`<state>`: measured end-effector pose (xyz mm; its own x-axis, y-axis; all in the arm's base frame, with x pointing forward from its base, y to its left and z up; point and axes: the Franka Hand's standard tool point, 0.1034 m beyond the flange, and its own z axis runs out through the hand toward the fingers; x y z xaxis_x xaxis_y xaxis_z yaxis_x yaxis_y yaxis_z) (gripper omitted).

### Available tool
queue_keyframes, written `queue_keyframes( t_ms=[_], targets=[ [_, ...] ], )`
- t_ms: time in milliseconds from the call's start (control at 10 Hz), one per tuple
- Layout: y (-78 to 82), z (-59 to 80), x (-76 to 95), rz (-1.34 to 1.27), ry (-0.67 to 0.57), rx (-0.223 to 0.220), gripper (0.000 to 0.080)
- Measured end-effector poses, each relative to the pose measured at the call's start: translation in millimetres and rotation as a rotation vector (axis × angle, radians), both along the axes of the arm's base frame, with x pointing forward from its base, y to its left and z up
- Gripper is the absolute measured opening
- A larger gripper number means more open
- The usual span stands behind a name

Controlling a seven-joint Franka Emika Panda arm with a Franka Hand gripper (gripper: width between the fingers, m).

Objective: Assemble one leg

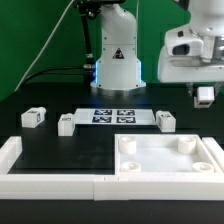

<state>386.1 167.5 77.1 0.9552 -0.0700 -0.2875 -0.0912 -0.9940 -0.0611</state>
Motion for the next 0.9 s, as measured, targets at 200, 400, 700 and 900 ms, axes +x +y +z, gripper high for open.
queue_keyframes(
  t_ms=[200, 400, 700, 900],
  targets=[
    [-6.6, 9.3, 13.9, 0.013, -0.154, 0.002, 0.0290],
    [-12.2, 16.0, 28.2, 0.012, -0.292, 0.014, 0.0290],
    [-7.5, 17.4, 31.8, 0.013, -0.447, 0.035, 0.0290],
    [-7.8, 17.6, 33.3, 0.018, -0.446, 0.036, 0.0290]
  ],
)
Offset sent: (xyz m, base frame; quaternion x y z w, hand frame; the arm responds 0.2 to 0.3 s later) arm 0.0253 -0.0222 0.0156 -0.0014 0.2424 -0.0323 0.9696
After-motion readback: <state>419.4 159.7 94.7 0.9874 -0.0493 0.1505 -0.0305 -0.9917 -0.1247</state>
